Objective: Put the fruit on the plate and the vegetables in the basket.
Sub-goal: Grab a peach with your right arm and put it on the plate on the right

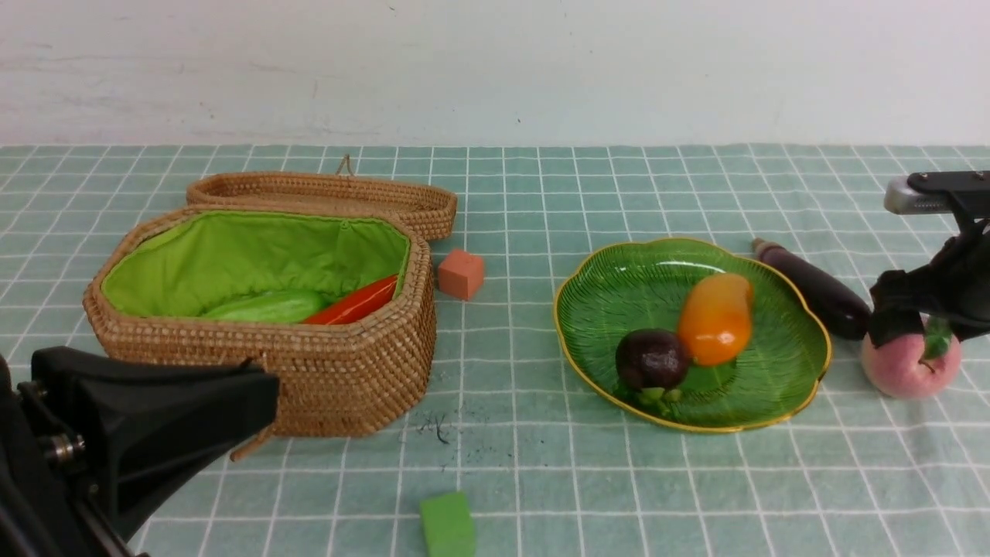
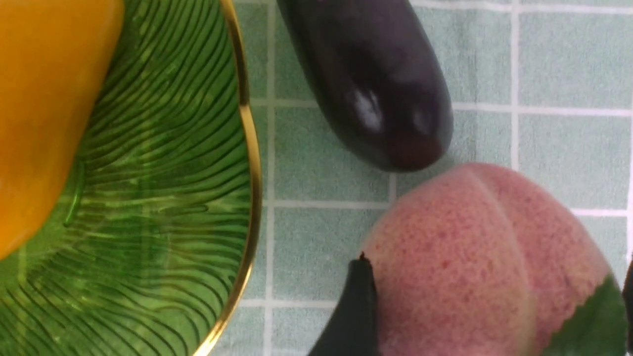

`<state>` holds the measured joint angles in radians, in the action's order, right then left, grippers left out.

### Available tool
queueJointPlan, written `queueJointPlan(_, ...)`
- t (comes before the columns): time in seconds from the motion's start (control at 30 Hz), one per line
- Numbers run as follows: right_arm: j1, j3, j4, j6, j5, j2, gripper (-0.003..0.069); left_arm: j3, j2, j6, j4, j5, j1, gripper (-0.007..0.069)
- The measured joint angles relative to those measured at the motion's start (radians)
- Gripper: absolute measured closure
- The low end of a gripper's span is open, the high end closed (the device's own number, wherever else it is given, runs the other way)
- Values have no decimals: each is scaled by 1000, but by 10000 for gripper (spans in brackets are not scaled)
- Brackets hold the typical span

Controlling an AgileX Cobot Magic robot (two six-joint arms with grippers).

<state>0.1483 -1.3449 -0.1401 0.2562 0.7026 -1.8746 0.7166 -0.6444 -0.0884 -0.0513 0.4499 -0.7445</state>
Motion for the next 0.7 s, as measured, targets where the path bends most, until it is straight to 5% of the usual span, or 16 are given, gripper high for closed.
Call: queueJointPlan(0.7, -9, 11, 17, 3, 114, 48, 42, 0, 0, 0, 0, 0, 0, 631)
